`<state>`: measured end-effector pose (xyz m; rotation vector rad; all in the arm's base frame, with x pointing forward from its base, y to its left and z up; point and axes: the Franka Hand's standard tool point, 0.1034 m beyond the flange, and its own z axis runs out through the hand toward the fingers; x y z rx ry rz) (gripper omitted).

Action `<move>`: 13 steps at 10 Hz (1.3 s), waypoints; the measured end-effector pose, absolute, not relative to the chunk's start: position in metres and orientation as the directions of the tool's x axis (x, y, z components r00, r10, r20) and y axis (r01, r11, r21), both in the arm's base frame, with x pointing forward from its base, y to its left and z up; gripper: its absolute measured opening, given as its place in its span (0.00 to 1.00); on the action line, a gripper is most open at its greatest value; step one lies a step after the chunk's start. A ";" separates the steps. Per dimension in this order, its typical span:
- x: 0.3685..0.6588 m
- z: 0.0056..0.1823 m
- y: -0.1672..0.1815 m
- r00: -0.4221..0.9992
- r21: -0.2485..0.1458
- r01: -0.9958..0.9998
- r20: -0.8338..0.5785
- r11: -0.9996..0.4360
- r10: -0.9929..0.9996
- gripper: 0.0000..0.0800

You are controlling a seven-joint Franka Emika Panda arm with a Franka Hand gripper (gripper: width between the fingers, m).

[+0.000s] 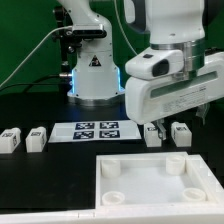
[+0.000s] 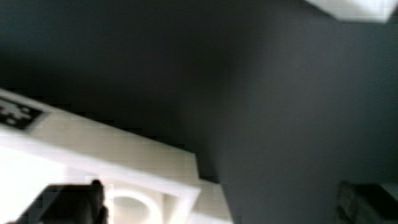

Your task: Assemble one leg

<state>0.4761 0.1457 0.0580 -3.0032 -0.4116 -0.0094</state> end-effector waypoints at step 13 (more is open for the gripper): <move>0.426 0.047 0.188 0.686 -0.064 0.100 -0.718 -0.993 0.115 0.81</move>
Offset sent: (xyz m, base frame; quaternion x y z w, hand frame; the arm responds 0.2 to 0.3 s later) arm -0.0171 0.0470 -0.0090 -0.0115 -0.1264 0.0766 0.9890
